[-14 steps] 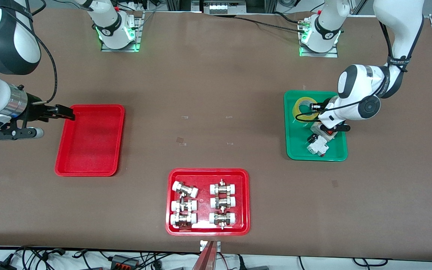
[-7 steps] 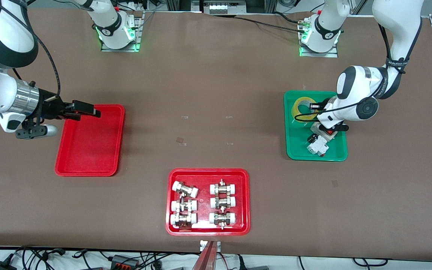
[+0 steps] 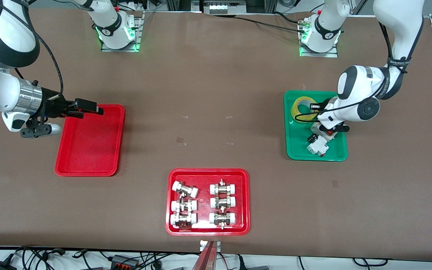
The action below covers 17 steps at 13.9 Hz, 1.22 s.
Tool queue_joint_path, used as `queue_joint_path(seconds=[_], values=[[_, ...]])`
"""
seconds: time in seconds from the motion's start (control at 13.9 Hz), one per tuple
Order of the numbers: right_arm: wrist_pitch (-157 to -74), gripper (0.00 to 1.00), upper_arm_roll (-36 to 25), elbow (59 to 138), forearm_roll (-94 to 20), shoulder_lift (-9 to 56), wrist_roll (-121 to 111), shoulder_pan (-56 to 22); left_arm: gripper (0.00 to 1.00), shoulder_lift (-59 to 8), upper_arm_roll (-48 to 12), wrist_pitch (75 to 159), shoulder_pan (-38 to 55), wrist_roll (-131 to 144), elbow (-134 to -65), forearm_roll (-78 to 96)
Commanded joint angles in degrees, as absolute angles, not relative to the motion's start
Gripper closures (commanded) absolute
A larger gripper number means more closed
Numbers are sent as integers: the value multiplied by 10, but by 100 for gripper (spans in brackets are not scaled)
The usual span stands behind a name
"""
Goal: Left arm passes tape to right arm into tray
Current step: 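Lower the left gripper onto the yellow tape while the right gripper approaches, then lift the tape with the left gripper toward the right gripper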
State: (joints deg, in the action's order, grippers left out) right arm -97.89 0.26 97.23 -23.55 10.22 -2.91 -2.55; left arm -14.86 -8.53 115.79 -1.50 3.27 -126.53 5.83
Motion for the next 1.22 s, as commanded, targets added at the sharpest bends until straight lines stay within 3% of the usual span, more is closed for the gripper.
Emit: queue_joint_path(seconds=[0.0,0.22,0.65,0.86,1.15], values=[[-971,0,1,971,-247,105,-34,-21,88,-124,-96,1061,-18,32,-1188,71],[-976,0,2,970,-250,106,-35,-23,88,-113,-98,997,-18,50,-1134,139],[-977,0,3,969,-356,130,-37,-22,88,-108,-205,986,-17,263,-1044,298],[-979,0,4,969,-423,140,-39,-25,88,-109,-257,1044,-16,339,-1012,361],[-976,0,8,928,-480,144,-90,-43,88,-109,-355,1191,-16,432,-1003,406]])
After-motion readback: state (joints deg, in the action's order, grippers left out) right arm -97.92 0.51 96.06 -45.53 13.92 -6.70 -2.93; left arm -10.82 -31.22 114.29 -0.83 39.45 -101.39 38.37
